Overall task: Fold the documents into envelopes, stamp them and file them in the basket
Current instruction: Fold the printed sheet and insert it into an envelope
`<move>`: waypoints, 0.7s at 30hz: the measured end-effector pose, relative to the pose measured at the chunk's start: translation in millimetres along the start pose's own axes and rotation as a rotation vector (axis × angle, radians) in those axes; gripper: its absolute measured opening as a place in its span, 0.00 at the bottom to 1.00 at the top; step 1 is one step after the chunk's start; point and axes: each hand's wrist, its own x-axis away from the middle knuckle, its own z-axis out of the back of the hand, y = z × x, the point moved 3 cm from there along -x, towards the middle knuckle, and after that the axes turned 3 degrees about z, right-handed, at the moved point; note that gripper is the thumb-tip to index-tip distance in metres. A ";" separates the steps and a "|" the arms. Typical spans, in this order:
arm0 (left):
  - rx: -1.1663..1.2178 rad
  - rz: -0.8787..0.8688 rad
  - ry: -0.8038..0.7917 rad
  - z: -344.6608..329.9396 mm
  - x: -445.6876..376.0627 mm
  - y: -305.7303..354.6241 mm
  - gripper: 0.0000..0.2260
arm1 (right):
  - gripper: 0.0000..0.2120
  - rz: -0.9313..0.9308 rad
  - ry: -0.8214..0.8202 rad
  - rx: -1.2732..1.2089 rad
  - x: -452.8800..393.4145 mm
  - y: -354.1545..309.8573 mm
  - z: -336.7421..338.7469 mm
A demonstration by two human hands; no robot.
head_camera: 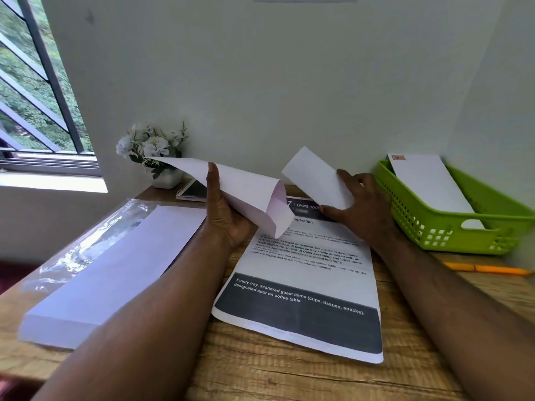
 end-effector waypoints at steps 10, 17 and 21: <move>0.069 -0.029 0.024 -0.7 3.3 11.4 0.27 | 0.17 -0.404 -0.021 -1.132 -1.6 -14.4 17.6; 0.063 -0.139 0.060 0.9 2.6 24.4 0.22 | 0.15 -0.547 -0.458 -1.528 9.0 -31.6 35.0; 0.065 -0.144 0.060 -0.1 3.4 23.4 0.22 | 0.16 -0.542 -0.562 -1.531 14.3 -39.7 28.0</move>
